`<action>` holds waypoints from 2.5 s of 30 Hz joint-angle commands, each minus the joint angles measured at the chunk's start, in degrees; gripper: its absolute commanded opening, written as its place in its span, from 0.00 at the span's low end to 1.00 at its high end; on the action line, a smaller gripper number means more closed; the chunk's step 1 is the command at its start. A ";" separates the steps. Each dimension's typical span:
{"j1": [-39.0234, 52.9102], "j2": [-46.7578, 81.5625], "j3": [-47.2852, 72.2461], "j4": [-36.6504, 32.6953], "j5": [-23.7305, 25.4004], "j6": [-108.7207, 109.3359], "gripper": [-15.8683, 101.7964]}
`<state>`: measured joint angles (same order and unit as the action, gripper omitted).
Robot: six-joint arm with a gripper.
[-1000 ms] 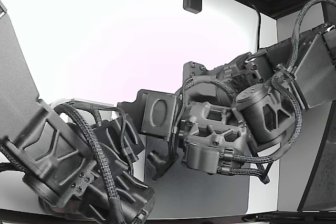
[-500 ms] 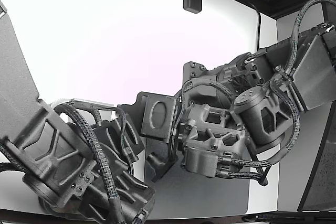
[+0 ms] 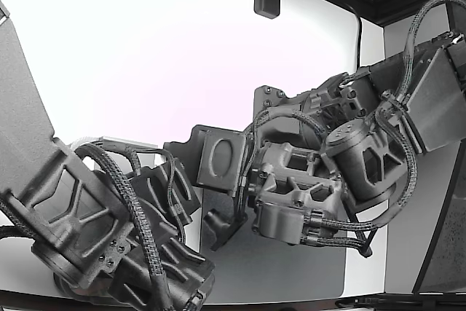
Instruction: Peel off protective film from adhesive tape.
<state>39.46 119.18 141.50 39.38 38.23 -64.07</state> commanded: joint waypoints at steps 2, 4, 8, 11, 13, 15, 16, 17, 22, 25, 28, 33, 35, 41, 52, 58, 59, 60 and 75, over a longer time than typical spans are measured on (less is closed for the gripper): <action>-0.88 2.46 -0.53 -0.44 0.18 -0.44 0.03; -1.14 3.25 0.18 -0.88 0.00 -1.05 0.03; -1.49 3.78 0.44 -0.70 -0.09 -1.32 0.03; -1.58 4.13 1.05 -0.97 -0.18 -1.32 0.03; -1.67 4.22 1.14 -1.14 -0.26 -1.49 0.03; -1.67 3.96 0.97 -1.14 -0.26 -1.49 0.03; -1.67 3.87 0.97 -1.14 -0.26 -1.49 0.03; -1.67 3.87 0.88 -1.14 -0.26 -1.49 0.03; -1.67 3.08 0.26 -1.05 -0.35 -1.32 0.03; -1.67 3.25 0.79 -1.49 -0.35 -1.32 0.03; -1.67 3.43 1.32 -1.58 -0.35 -1.23 0.03; -1.67 3.96 1.93 -2.37 -0.44 -1.49 0.03; -1.67 3.87 1.85 -2.29 -0.44 -1.49 0.03; -1.67 3.16 0.97 -2.20 -0.62 -1.58 0.03; -1.41 1.67 -1.05 -0.79 -0.70 -0.70 0.03; -1.32 1.58 -1.32 -0.62 -0.62 -0.70 0.03; -1.32 1.49 -1.41 -0.62 -0.62 -0.79 0.03; -1.32 1.41 -1.58 -0.44 -0.62 -0.79 0.03; -0.97 -0.09 -2.72 -0.09 -0.44 0.09 0.03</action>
<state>38.76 118.21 140.62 39.46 37.62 -64.07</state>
